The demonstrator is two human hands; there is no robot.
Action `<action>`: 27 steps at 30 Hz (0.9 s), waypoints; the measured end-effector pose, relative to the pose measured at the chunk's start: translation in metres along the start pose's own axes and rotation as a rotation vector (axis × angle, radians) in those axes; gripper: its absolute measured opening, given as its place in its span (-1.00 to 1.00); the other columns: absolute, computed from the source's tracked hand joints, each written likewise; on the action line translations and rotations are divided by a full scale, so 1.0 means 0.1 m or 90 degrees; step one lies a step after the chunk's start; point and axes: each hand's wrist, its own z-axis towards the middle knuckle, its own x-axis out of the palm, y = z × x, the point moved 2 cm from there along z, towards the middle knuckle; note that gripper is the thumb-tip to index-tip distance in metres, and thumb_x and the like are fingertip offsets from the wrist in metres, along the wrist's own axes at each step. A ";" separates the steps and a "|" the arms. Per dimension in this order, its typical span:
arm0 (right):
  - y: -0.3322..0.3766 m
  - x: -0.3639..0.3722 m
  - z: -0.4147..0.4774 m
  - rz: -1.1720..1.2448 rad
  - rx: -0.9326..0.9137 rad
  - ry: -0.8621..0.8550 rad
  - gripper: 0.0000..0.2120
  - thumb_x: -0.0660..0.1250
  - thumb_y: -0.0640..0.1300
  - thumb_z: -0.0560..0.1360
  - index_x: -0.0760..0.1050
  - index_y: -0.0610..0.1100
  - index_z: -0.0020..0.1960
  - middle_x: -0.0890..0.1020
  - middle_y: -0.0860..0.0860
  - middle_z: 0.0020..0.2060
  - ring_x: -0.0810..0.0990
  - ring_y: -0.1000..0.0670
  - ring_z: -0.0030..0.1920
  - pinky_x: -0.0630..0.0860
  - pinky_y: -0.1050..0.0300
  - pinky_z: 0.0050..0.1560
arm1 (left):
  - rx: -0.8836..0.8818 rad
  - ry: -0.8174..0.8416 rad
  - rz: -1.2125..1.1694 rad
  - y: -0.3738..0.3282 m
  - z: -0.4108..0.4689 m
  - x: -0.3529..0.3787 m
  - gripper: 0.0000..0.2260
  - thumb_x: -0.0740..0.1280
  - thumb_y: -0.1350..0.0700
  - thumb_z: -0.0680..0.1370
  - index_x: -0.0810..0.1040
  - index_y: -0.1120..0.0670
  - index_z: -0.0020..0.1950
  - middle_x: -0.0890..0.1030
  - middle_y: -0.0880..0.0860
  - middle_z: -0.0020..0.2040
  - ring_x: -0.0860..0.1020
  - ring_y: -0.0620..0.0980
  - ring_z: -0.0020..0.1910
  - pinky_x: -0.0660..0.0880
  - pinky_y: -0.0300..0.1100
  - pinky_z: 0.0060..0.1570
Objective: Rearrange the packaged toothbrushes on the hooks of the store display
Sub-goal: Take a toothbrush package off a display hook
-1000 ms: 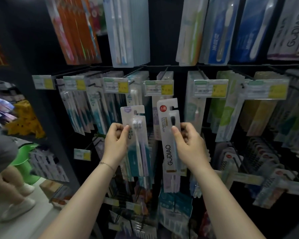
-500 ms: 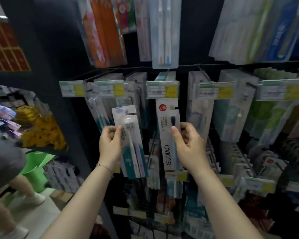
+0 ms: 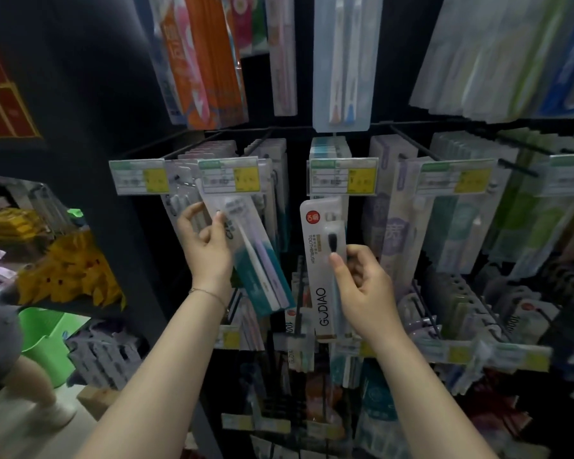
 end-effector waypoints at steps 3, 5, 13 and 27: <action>-0.02 -0.03 0.00 -0.002 0.004 -0.015 -0.74 0.22 0.19 0.54 0.48 0.02 0.02 0.62 -0.06 -0.19 0.59 -0.03 -0.19 0.58 -0.03 -0.12 | 0.017 0.034 0.003 -0.04 0.05 0.08 -0.80 0.30 0.06 0.64 0.40 -0.19 0.20 0.58 -0.10 -0.13 0.49 -0.15 -0.31 0.47 -0.19 -0.26; -0.03 -0.05 -0.01 -0.008 0.005 -0.018 -0.76 0.22 0.19 0.55 0.48 0.04 0.01 0.61 -0.09 -0.21 0.58 -0.07 -0.21 0.56 -0.05 -0.16 | 0.033 0.050 0.012 -0.07 0.06 0.14 -0.78 0.31 0.08 0.64 0.41 -0.07 0.26 0.59 -0.08 0.09 0.57 -0.19 -0.09 0.56 -0.16 -0.05; -0.03 -0.13 0.00 0.006 0.000 -0.015 -0.85 0.25 0.10 0.57 0.48 0.04 0.02 0.62 0.12 -0.25 0.56 0.10 -0.30 0.54 0.16 -0.28 | 0.072 0.101 0.069 -0.04 0.01 0.21 -0.81 0.29 0.06 0.65 0.36 -0.25 0.01 0.49 -0.01 -0.27 0.40 -0.02 -0.29 0.38 -0.10 -0.29; -0.05 -0.32 -0.03 -0.017 -0.012 -0.023 -0.84 0.25 0.13 0.58 0.48 0.06 0.01 0.62 0.03 -0.24 0.58 0.05 -0.23 0.55 -0.01 -0.17 | 0.112 0.060 0.285 -0.04 0.05 0.11 -0.68 0.30 -0.01 0.62 0.39 -0.07 0.38 0.48 0.03 0.08 0.57 0.16 -0.04 0.60 0.10 0.05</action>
